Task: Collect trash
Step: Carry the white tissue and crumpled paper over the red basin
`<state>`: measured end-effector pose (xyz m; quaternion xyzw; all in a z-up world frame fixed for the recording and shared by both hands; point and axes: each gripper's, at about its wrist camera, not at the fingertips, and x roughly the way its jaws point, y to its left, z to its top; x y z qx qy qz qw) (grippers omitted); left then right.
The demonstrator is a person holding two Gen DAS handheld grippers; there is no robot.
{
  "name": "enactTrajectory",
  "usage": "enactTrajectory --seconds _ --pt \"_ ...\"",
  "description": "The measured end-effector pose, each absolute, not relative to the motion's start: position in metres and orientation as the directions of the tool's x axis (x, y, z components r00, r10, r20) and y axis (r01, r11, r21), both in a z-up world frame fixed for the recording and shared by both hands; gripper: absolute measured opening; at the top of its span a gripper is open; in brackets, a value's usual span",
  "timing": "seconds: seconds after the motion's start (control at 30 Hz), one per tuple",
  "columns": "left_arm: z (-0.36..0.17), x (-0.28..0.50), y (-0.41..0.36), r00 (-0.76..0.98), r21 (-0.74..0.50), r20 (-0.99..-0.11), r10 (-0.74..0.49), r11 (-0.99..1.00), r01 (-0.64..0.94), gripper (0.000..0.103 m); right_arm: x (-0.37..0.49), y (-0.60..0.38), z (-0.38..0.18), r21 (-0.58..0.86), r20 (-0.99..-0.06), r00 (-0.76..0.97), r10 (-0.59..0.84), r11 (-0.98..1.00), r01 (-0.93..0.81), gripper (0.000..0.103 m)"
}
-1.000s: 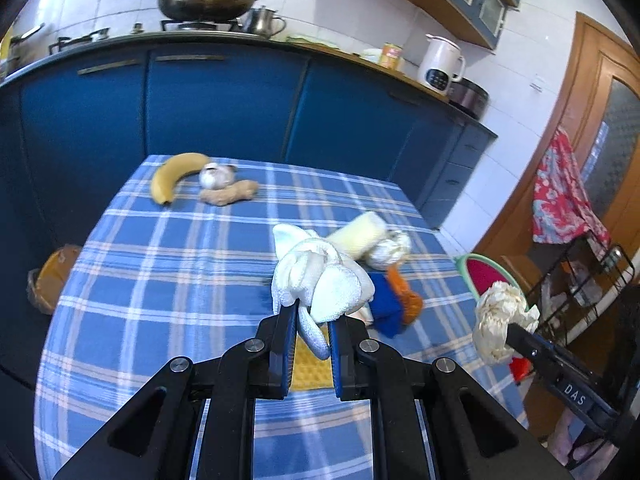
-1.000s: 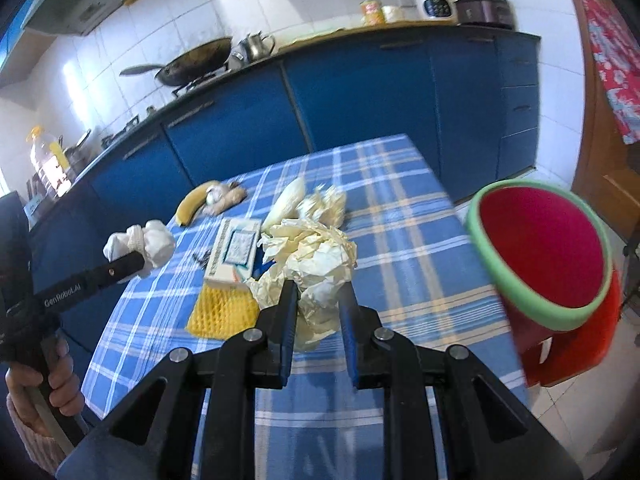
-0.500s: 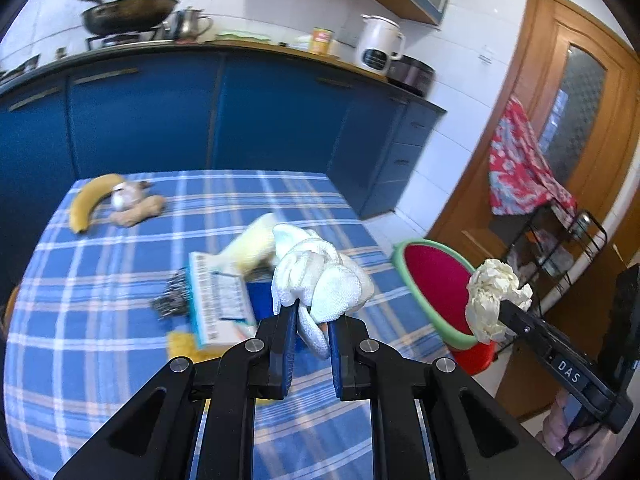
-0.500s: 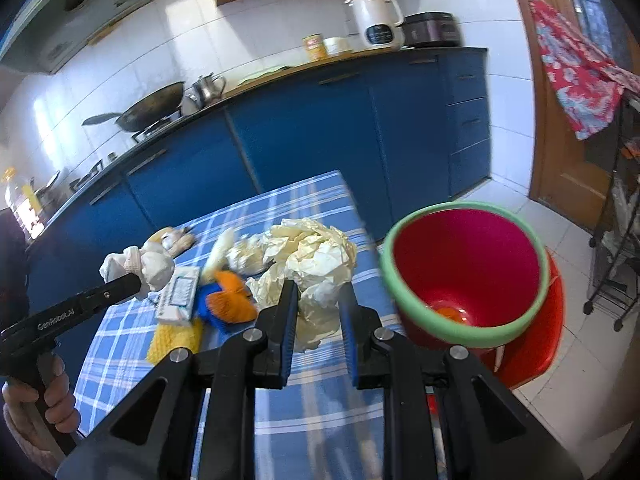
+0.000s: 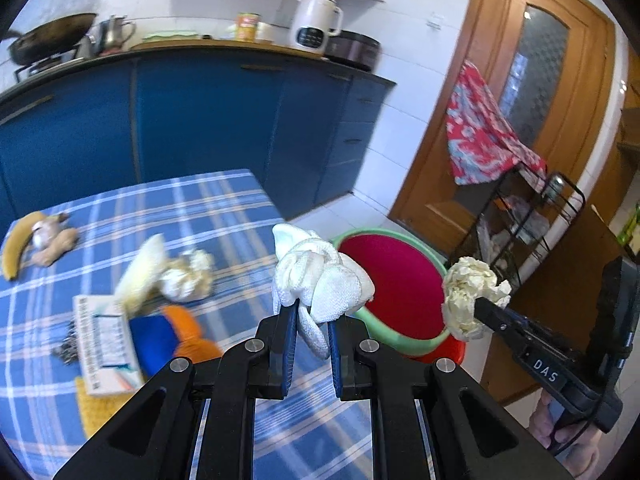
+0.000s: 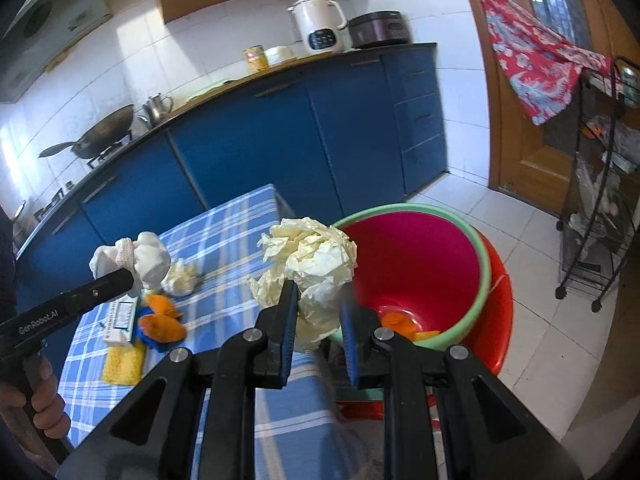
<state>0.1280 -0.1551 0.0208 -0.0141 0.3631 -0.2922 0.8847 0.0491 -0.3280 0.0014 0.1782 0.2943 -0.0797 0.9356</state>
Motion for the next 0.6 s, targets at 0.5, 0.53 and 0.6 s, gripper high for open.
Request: enactTrajectory --seconds 0.5,0.53,0.6 --pt "-0.027 0.154 -0.257 0.43 -0.209 -0.722 -0.541 0.764 0.611 0.014 0.057 -0.398 -0.047 0.315 -0.65 0.754 -0.094 0.87 0.38 0.023" --pt "-0.031 0.156 -0.262 0.424 -0.208 -0.728 -0.539 0.763 0.613 0.014 0.058 -0.402 -0.051 0.315 -0.655 0.75 -0.096 0.867 0.386 0.023" --pt "-0.037 0.159 -0.271 0.416 -0.201 -0.739 -0.531 0.762 0.615 0.014 0.059 -0.408 -0.057 0.315 -0.663 0.742 -0.1 0.862 0.398 0.023"
